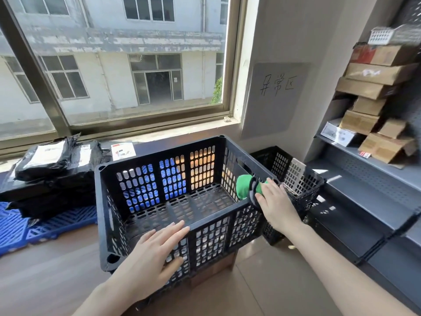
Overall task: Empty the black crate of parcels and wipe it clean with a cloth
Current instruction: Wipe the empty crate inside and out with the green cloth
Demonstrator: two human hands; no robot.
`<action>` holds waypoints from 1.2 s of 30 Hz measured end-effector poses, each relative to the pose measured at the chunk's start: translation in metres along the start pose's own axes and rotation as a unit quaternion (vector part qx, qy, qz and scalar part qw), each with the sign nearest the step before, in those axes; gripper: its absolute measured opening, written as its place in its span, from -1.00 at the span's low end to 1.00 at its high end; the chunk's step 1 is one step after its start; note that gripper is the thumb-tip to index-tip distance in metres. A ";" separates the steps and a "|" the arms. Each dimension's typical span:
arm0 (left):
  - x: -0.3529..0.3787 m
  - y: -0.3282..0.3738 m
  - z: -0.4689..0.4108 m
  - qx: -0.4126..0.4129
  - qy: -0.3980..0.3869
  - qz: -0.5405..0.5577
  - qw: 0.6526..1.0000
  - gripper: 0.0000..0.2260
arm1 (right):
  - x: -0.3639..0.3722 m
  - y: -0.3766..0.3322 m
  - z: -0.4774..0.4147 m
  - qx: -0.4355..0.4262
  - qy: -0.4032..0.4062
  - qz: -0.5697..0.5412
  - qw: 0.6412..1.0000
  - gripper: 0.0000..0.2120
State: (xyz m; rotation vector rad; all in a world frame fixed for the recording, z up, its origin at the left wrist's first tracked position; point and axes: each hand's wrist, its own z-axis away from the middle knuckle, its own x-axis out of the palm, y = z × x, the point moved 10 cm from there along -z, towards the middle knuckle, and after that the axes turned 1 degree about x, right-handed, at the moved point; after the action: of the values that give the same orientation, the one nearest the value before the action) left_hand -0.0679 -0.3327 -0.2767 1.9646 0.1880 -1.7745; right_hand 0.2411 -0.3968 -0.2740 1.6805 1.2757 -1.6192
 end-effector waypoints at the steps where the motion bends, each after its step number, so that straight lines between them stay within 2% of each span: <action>1: -0.001 -0.001 0.000 0.001 0.003 0.004 1.000 -0.39 | 0.002 -0.010 0.004 -0.010 0.007 -0.006 1.000 -0.37; 5: -0.009 -0.004 0.003 0.008 0.017 0.031 0.999 -0.43 | 0.013 -0.067 0.023 -0.074 0.002 -0.033 0.997 -0.34; 8: -0.014 -0.016 0.009 0.000 0.036 0.071 0.997 -0.52 | 0.022 -0.111 0.038 -0.121 0.010 -0.029 0.992 -0.43; 10: -0.021 -0.028 0.016 -0.009 0.063 0.041 0.997 -0.51 | 0.024 -0.136 0.049 -0.147 0.030 -0.026 0.988 -0.50; 18: -0.032 -0.094 0.078 -0.111 0.093 0.014 0.989 -0.26 | 0.044 -0.236 0.094 -0.241 0.062 -0.051 0.967 -0.60; 22: -0.029 -0.107 0.104 -0.145 0.108 0.004 0.984 -0.24 | 0.057 -0.281 0.118 -0.283 0.066 -0.065 0.955 -0.60; 29: -0.037 -0.111 0.126 -0.166 0.131 0.008 0.977 -0.30 | 0.063 -0.331 0.136 -0.287 0.085 -0.065 0.952 -0.60; 36: -0.040 -0.112 0.124 -0.158 0.146 -0.027 0.976 -0.30 | 0.060 -0.322 0.138 -0.320 0.112 -0.061 0.939 -0.62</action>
State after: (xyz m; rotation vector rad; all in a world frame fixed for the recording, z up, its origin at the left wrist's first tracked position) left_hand -0.2312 -0.2798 -0.2720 1.9854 0.5887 -1.3759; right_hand -0.1108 -0.3502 -0.2740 1.4044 1.8037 -0.9181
